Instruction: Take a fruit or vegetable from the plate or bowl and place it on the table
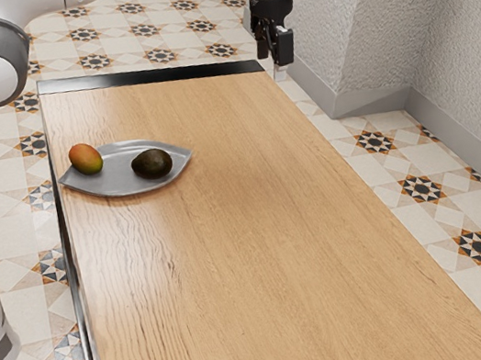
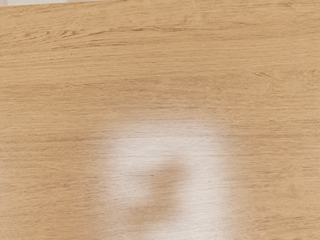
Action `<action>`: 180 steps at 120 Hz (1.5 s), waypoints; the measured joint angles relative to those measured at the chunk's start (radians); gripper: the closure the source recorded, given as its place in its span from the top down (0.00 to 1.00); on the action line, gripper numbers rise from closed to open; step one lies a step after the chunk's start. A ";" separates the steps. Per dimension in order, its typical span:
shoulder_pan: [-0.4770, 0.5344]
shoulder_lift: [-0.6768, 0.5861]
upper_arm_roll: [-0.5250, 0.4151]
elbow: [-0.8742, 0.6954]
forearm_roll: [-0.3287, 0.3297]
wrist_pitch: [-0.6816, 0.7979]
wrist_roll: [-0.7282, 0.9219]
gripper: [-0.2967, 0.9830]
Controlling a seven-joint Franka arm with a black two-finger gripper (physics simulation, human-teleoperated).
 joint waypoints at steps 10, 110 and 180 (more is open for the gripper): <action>-0.001 0.000 -0.002 0.001 0.001 0.000 0.000 0.77; -0.130 -0.520 0.225 -0.863 0.117 0.173 0.036 0.77; -0.207 -0.723 0.407 -1.059 0.265 0.128 0.258 0.77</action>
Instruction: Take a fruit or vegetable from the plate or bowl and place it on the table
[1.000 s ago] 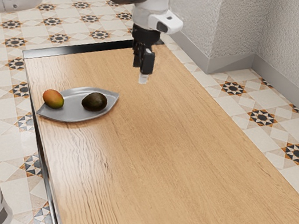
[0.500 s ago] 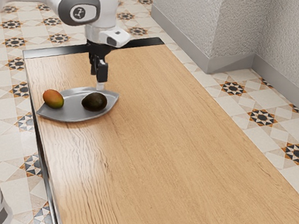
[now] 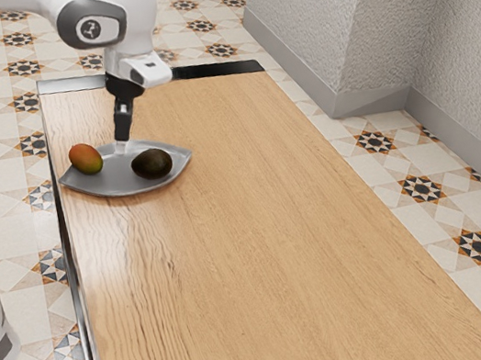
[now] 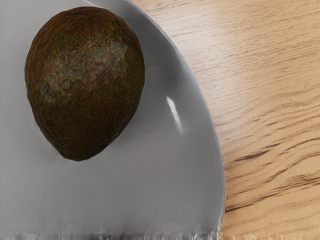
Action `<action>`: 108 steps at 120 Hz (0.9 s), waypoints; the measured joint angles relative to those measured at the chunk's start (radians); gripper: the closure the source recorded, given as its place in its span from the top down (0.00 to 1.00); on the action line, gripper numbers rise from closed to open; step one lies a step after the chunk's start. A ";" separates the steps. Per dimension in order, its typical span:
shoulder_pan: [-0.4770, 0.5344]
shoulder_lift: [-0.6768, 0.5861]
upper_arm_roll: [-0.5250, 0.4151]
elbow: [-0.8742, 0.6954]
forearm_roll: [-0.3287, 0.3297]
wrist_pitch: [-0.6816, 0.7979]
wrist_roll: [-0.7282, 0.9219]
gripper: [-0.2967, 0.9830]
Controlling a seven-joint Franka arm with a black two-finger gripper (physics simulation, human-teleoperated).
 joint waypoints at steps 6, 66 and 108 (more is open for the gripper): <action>0.025 -0.005 -0.004 -0.009 0.003 -0.007 0.013 0.77; -0.026 0.012 -0.010 -0.007 0.021 -0.003 0.112 0.77; -0.025 0.013 0.120 0.053 0.110 -0.021 0.168 0.77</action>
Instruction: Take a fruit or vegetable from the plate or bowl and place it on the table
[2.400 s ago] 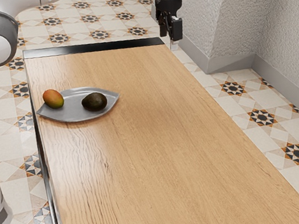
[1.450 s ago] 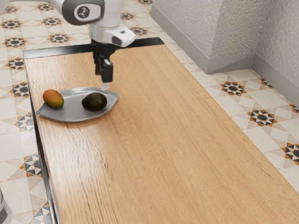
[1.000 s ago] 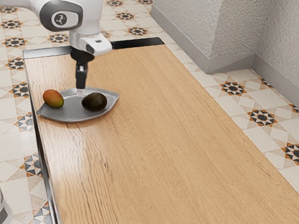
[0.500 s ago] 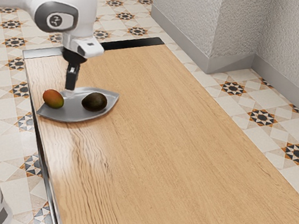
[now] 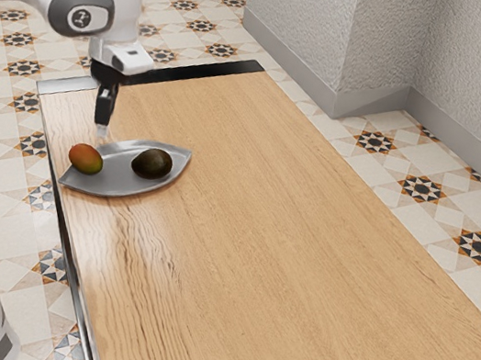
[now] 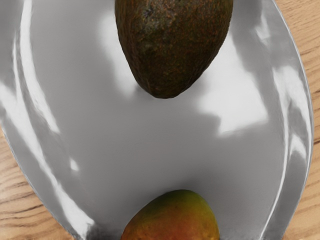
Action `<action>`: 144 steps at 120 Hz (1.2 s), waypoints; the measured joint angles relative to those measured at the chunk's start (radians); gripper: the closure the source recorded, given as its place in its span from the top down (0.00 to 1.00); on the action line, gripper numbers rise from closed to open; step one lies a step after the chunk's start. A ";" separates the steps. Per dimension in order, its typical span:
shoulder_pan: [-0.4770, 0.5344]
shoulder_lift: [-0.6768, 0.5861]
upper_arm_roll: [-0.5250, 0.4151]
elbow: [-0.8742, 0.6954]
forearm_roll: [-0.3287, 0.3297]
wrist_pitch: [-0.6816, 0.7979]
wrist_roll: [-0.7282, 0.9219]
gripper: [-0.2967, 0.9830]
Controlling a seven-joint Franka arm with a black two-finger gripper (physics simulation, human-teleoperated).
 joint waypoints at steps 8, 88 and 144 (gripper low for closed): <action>-0.031 0.005 0.048 0.014 0.011 0.003 0.019 0.77; -0.182 0.150 0.168 0.057 -0.028 0.105 0.221 0.77; -0.177 0.203 0.099 0.073 -0.119 0.134 0.272 0.77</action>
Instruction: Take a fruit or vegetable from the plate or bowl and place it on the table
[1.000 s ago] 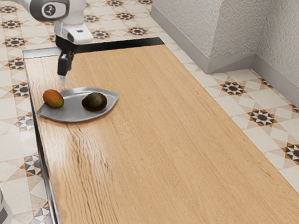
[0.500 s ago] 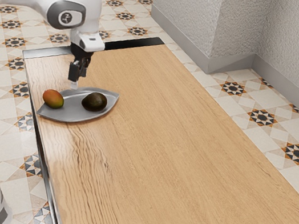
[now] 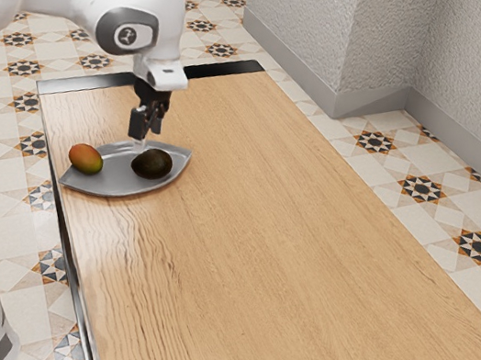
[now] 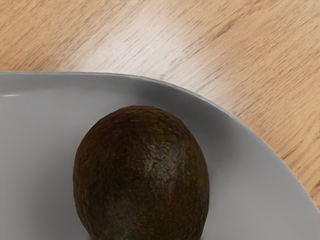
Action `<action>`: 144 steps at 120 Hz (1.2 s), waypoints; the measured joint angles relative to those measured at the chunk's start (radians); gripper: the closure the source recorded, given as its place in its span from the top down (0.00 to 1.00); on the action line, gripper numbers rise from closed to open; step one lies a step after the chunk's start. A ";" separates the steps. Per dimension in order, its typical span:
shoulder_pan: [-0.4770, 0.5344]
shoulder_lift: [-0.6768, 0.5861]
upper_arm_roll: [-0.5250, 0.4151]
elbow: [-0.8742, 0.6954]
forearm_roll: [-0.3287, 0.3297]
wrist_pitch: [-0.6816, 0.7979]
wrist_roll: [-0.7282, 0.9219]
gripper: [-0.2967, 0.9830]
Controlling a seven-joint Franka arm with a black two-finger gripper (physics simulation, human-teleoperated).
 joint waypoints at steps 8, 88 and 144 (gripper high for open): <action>0.001 0.000 0.000 -0.004 -0.005 0.001 0.005 0.77; -0.002 0.086 0.005 -0.046 -0.051 0.040 0.029 0.77; -0.003 0.117 0.023 -0.061 -0.069 0.087 0.036 0.54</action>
